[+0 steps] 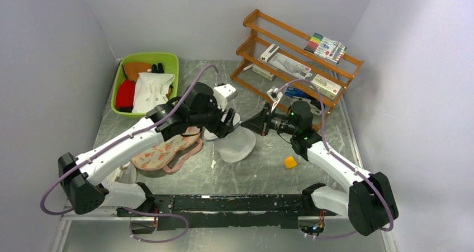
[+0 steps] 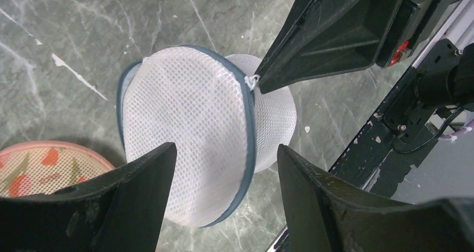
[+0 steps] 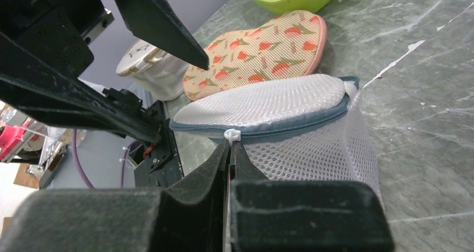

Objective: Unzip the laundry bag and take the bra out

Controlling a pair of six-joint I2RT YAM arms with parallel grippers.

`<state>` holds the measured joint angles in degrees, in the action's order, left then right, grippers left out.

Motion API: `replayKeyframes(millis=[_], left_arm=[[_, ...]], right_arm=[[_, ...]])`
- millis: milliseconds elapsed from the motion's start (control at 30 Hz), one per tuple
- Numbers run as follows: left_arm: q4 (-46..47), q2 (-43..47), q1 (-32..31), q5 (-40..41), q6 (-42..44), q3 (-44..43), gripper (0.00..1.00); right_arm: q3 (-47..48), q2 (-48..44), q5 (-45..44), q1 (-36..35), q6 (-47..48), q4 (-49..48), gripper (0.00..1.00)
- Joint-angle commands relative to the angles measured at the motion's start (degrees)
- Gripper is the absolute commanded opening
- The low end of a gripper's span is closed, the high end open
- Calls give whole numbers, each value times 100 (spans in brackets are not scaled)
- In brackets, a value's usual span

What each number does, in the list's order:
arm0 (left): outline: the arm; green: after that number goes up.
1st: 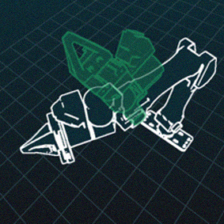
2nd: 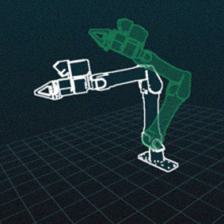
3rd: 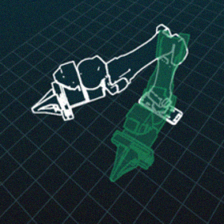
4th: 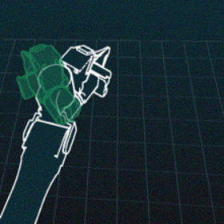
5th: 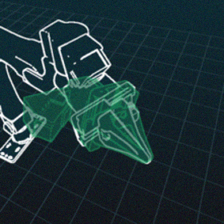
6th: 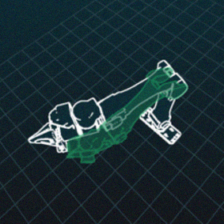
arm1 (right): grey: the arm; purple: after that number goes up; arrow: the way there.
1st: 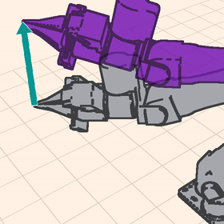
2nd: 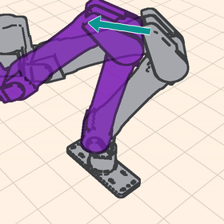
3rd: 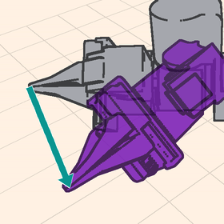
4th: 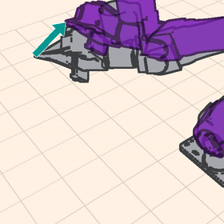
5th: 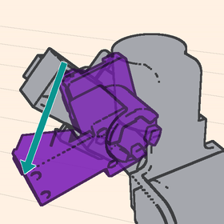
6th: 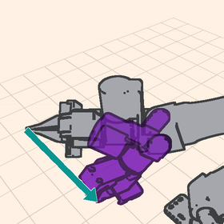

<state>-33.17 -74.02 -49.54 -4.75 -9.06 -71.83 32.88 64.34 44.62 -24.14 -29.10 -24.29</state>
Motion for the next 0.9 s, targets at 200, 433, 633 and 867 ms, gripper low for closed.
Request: replayKeyframes(millis=[200, 433, 633, 867], left_arm=[[152, -508, -220, -132, 165, -239, 65], [-84, -177, -223, 299, 142, -92, 30], [-296, 211, -226, 294, 185, -52, 7], [-358, 784, -243, 87, 381, -83, 7]], right_arm=[[-81, -66, 64, -180, -175, -318, 0], [57, -91, -88, -205, 223, 234, 0], [227, -57, -430, -197, 556, 662, 0], [670, 385, -755, -196, 1187, 1310, 0]])
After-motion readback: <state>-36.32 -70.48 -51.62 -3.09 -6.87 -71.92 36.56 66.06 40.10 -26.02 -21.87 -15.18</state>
